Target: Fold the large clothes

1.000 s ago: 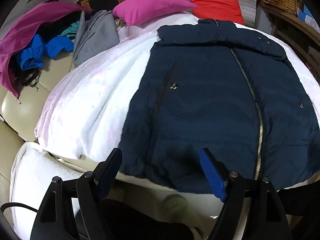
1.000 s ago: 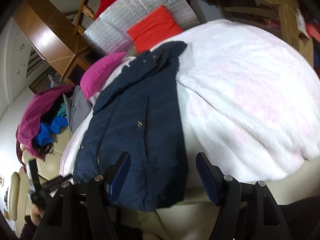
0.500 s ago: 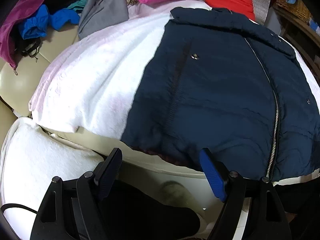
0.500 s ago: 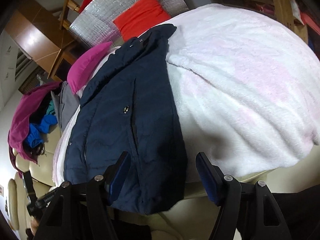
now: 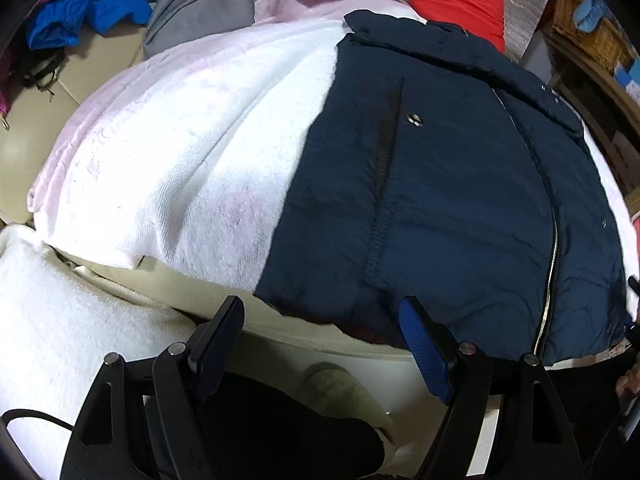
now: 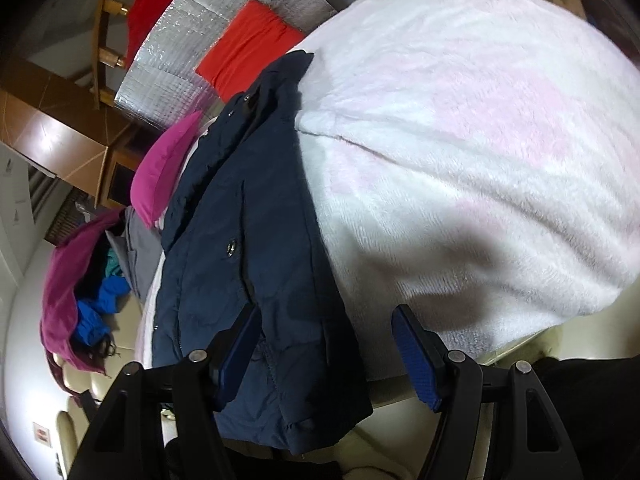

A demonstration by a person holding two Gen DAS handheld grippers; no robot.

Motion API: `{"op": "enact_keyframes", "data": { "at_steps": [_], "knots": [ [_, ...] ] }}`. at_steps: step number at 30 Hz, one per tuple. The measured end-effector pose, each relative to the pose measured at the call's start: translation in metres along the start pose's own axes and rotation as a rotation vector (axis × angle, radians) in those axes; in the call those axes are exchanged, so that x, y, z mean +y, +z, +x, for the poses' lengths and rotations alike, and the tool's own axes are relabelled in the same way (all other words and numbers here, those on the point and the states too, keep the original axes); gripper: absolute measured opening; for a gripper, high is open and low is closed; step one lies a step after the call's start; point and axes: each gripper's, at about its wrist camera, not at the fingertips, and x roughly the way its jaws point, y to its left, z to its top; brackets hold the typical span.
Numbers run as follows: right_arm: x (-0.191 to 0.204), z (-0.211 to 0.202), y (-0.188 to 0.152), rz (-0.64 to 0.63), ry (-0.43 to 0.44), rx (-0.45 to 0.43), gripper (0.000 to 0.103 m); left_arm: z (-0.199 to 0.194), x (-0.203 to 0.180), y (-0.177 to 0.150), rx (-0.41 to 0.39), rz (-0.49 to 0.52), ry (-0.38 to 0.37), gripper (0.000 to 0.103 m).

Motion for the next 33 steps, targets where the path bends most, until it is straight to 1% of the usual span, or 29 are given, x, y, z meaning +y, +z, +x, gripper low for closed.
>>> {"op": "enact_keyframes", "data": {
  "at_steps": [1,3,4,6,7,8,9,11,13,15,16,17,19,21,22,23,24,25,28,30,31,33],
  "knots": [
    [-0.001,0.004,0.000,0.004,0.007,0.020,0.071,0.002,0.007,0.003,-0.001,-0.016,-0.010,0.080],
    [-0.001,0.007,-0.002,0.002,0.003,0.032,0.071,0.003,0.018,0.007,-0.011,-0.050,-0.032,0.080],
    [0.001,0.008,-0.003,-0.009,0.000,0.031,0.072,0.005,0.024,0.010,-0.014,-0.074,-0.061,0.080],
    [0.005,0.010,-0.004,-0.021,0.017,0.041,0.072,0.012,0.031,0.014,0.004,-0.106,-0.095,0.079],
    [0.008,0.012,-0.005,-0.028,0.047,0.060,0.071,0.016,0.034,0.015,0.011,-0.116,-0.103,0.068],
    [0.011,0.014,-0.006,-0.038,0.071,0.077,0.068,0.021,0.036,0.016,0.022,-0.122,-0.124,0.055],
    [0.016,0.016,-0.008,-0.060,0.088,0.092,0.067,0.022,0.038,0.017,0.028,-0.123,-0.139,0.052],
    [0.032,0.018,-0.012,-0.140,0.099,0.101,0.067,0.021,0.037,0.018,0.016,-0.116,-0.137,0.050],
    [0.036,0.020,-0.014,-0.167,0.090,0.103,0.067,0.019,0.036,0.019,0.008,-0.109,-0.149,0.050],
    [0.033,0.025,-0.014,-0.157,0.062,0.118,0.067,0.021,0.033,0.023,0.016,-0.103,-0.145,0.052],
    [0.031,0.029,-0.013,-0.149,0.044,0.135,0.067,0.024,0.033,0.025,0.032,-0.107,-0.140,0.060],
    [0.030,0.030,-0.014,-0.147,0.031,0.143,0.067,0.026,0.034,0.027,0.042,-0.116,-0.131,0.066],
    [0.033,0.031,-0.016,-0.165,0.023,0.141,0.067,0.033,0.036,0.031,0.044,-0.133,-0.145,0.067],
    [0.036,0.030,-0.020,-0.197,0.023,0.143,0.055,0.036,0.038,0.033,0.049,-0.139,-0.166,0.065],
    [0.038,0.030,-0.020,-0.221,0.010,0.140,0.044,0.037,0.038,0.033,0.047,-0.141,-0.181,0.057],
    [0.039,0.029,-0.019,-0.244,-0.004,0.134,0.036,0.037,0.039,0.034,0.047,-0.134,-0.205,0.048],
    [0.039,0.029,-0.019,-0.254,-0.012,0.129,0.033,0.036,0.036,0.034,0.041,-0.121,-0.206,0.046],
    [0.039,0.029,-0.019,-0.254,-0.016,0.127,0.032,0.035,0.033,0.034,0.033,-0.099,-0.199,0.043],
    [0.036,0.030,-0.018,-0.243,-0.017,0.129,0.032,0.038,0.032,0.035,0.035,-0.093,-0.197,0.043],
    [0.035,0.031,-0.017,-0.234,-0.016,0.129,0.032,0.040,0.035,0.037,0.044,-0.114,-0.206,0.045],
    [0.035,0.030,-0.017,-0.234,-0.014,0.128,0.032,0.040,0.036,0.038,0.045,-0.118,-0.205,0.048],
    [0.035,0.027,-0.018,-0.248,-0.008,0.120,0.030,0.041,0.036,0.039,0.041,-0.115,-0.208,0.048]
  ]
}}
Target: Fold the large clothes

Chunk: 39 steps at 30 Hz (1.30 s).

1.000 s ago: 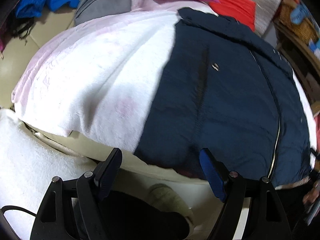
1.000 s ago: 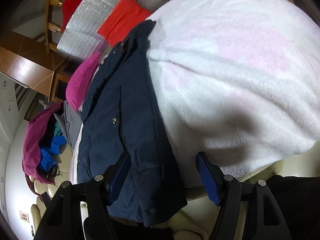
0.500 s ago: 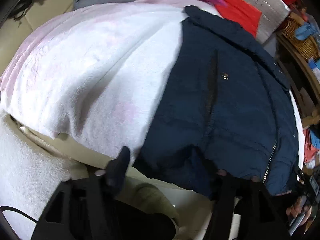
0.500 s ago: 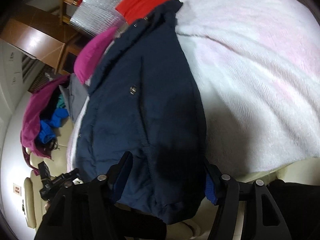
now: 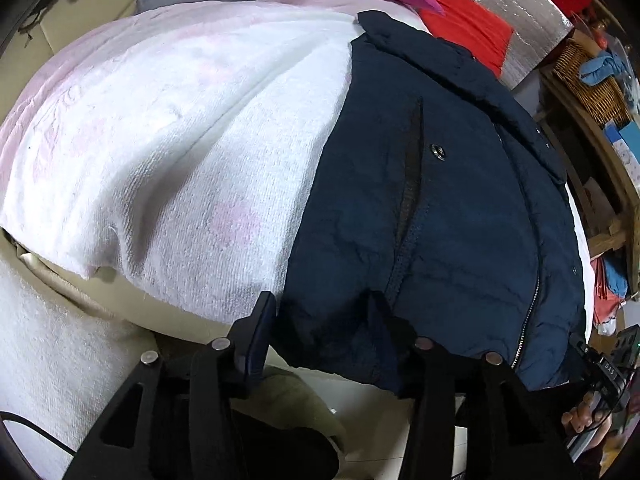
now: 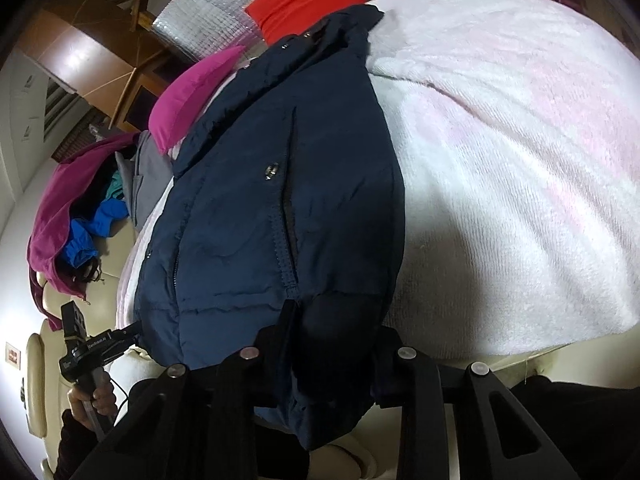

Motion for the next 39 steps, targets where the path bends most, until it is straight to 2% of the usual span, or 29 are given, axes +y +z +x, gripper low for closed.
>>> {"op": "enact_keyframes", "data": {
  "at_steps": [1,2,3,6,7,8,10,12,13,15,16,17,19,21,23,25,27,28,30,31,35,39],
  "knots": [
    [0.001,-0.003,0.000,-0.007,0.014,-0.009,0.028,-0.001,0.000,-0.001,-0.004,0.006,-0.007,0.046],
    [0.002,-0.007,0.000,-0.011,0.050,-0.020,0.028,-0.001,-0.004,-0.007,-0.012,0.016,-0.013,0.037],
    [0.004,-0.011,0.001,-0.017,0.092,-0.036,0.028,-0.002,-0.006,-0.008,-0.018,0.025,-0.019,0.033],
    [0.003,-0.010,0.002,-0.010,0.109,-0.037,0.028,-0.005,-0.011,-0.014,-0.037,0.060,-0.004,0.030],
    [-0.001,-0.004,0.002,0.015,0.084,-0.008,0.028,-0.003,-0.011,-0.014,-0.032,0.056,-0.004,0.032],
    [-0.004,0.001,0.002,0.031,0.066,0.012,0.030,0.000,-0.009,-0.012,-0.025,0.039,0.000,0.041],
    [-0.008,0.006,0.002,0.055,0.056,0.025,0.031,0.004,-0.005,-0.011,-0.011,0.004,0.008,0.052],
    [-0.009,0.007,0.003,0.066,0.073,0.029,0.040,0.007,0.000,-0.012,0.001,-0.004,-0.023,0.052],
    [-0.009,0.007,0.003,0.067,0.080,0.028,0.043,0.007,0.000,-0.012,0.000,-0.004,-0.035,0.049],
    [-0.005,0.008,0.003,0.043,0.069,0.023,0.043,0.003,-0.003,-0.013,-0.002,0.007,-0.074,0.033],
    [0.000,0.006,0.003,0.013,0.059,0.013,0.038,0.001,-0.007,-0.014,-0.014,0.030,-0.077,0.026],
    [0.006,0.006,0.002,-0.018,0.051,-0.001,0.028,0.000,-0.010,-0.015,-0.024,0.049,-0.069,0.021],
    [0.018,-0.001,0.000,-0.092,0.033,-0.052,0.026,-0.001,-0.016,-0.017,-0.036,0.080,-0.053,0.019],
    [0.020,-0.004,0.001,-0.102,0.031,-0.073,0.026,0.002,-0.016,-0.016,-0.036,0.079,-0.040,0.020],
    [0.016,0.002,0.002,-0.085,-0.002,-0.044,0.026,0.006,-0.017,-0.015,-0.024,0.067,-0.010,0.036],
    [0.012,0.009,0.002,-0.074,-0.029,-0.019,0.028,0.008,-0.017,-0.017,-0.012,0.056,0.015,0.045],
    [0.013,0.009,0.002,-0.072,-0.029,-0.021,0.029,0.008,-0.012,-0.016,-0.003,0.042,-0.006,0.045],
    [0.011,0.010,0.002,-0.065,-0.036,-0.017,0.036,0.006,-0.007,-0.017,0.000,0.034,-0.018,0.043],
    [0.009,0.012,0.001,-0.057,-0.032,-0.014,0.038,0.006,-0.005,-0.017,0.005,0.026,-0.046,0.033],
    [0.010,0.012,0.001,-0.065,-0.037,-0.016,0.037,0.006,-0.007,-0.017,0.005,0.033,-0.062,0.024],
    [0.025,0.015,-0.004,-0.153,-0.095,-0.044,0.023,0.006,-0.022,-0.022,-0.020,0.074,-0.020,0.015],
    [0.031,0.007,-0.005,-0.191,-0.096,-0.062,0.019,-0.004,-0.022,-0.028,-0.047,0.048,-0.022,0.013]
  ]
}}
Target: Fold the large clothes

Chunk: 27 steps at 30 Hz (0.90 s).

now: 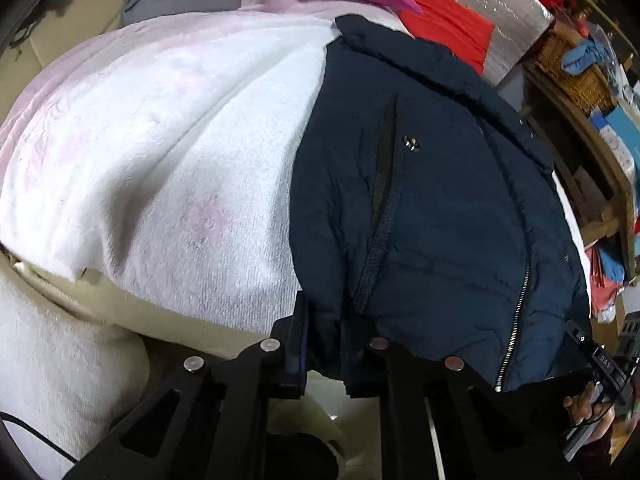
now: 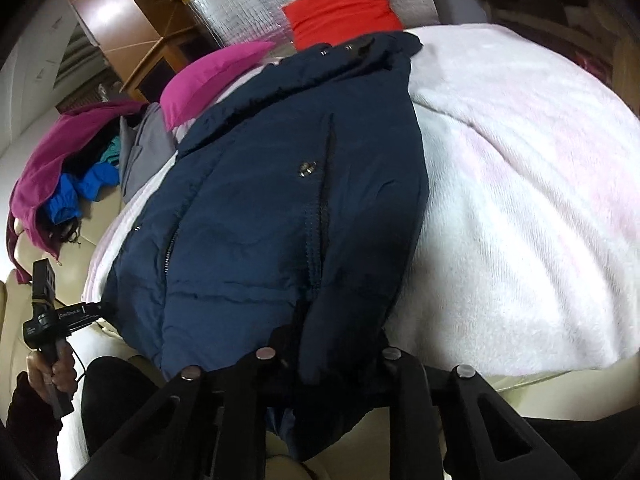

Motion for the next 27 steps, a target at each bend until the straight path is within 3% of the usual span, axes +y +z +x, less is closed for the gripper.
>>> {"op": "enact_keyframes", "data": {
  "at_steps": [4,9,15,18,20,23,27],
  "knots": [
    [-0.001,-0.013,0.000,0.005,0.029,-0.018,0.017,-0.026,0.005,-0.011,-0.045,0.018,-0.019,0.011],
    [-0.002,-0.026,-0.004,-0.002,0.054,-0.012,0.016,-0.041,-0.002,-0.033,-0.036,0.046,-0.011,0.011],
    [-0.012,-0.035,-0.013,0.025,0.080,0.025,0.016,-0.045,0.007,-0.051,-0.004,0.039,-0.039,0.013],
    [-0.023,-0.028,-0.012,0.068,0.090,0.071,0.020,-0.028,0.003,-0.042,0.057,0.041,0.015,0.018],
    [-0.028,-0.020,-0.010,0.114,0.091,0.103,0.024,-0.014,-0.004,-0.037,0.092,0.053,0.054,0.040],
    [-0.037,-0.008,-0.010,0.181,0.096,0.140,0.028,-0.003,-0.005,-0.034,0.097,0.053,0.071,0.065],
    [-0.045,0.006,-0.013,0.231,0.112,0.174,0.030,0.009,-0.007,-0.034,0.121,0.041,0.030,0.063]
  ]
}}
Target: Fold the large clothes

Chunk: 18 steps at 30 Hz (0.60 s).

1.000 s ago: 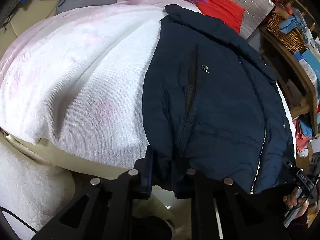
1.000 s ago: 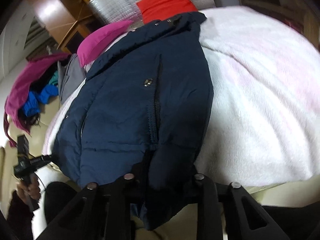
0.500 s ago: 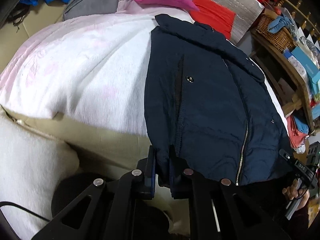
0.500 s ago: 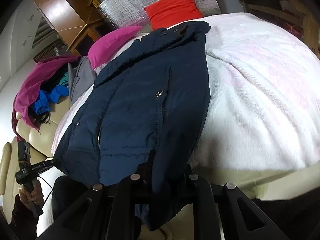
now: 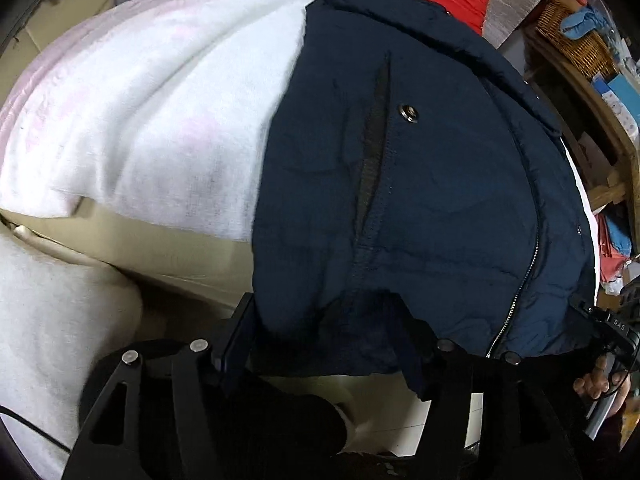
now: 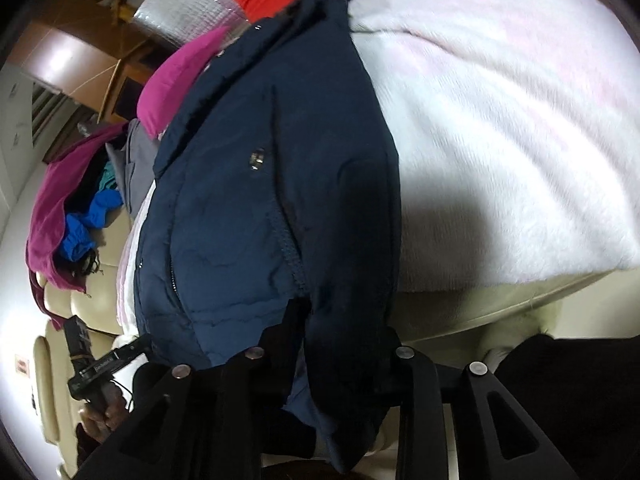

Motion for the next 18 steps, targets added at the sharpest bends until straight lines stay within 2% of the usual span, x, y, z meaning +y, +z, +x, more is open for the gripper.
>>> {"op": "enact_keyframes", "data": {
  "at_steps": [1,2,3,4,6,10,14,18],
  "knots": [
    [0.000,0.000,0.000,-0.009,0.007,0.003,0.030,0.001,-0.002,-0.001,-0.004,0.006,-0.010,0.046],
    [0.002,-0.001,-0.001,-0.025,0.007,-0.003,0.023,0.000,-0.004,-0.003,-0.006,0.022,-0.006,0.026],
    [0.006,-0.002,-0.001,-0.043,0.002,-0.009,0.021,-0.002,-0.005,-0.005,-0.012,0.038,-0.005,0.023],
    [0.011,-0.006,-0.003,-0.075,-0.006,-0.019,0.020,-0.007,-0.005,-0.006,-0.025,0.049,-0.016,0.015],
    [0.021,-0.013,-0.005,-0.111,0.007,-0.033,0.018,-0.024,-0.003,-0.007,-0.046,0.055,-0.050,0.013],
    [0.040,-0.039,0.000,-0.174,0.085,-0.092,0.017,-0.061,-0.006,0.002,-0.103,0.072,-0.123,0.012],
    [0.058,-0.071,0.017,-0.227,0.168,-0.188,0.017,-0.100,-0.017,0.027,-0.185,0.080,-0.195,0.011],
    [0.074,-0.095,0.041,-0.255,0.191,-0.290,0.017,-0.128,-0.029,0.062,-0.261,0.082,-0.232,0.012]
  ]
}}
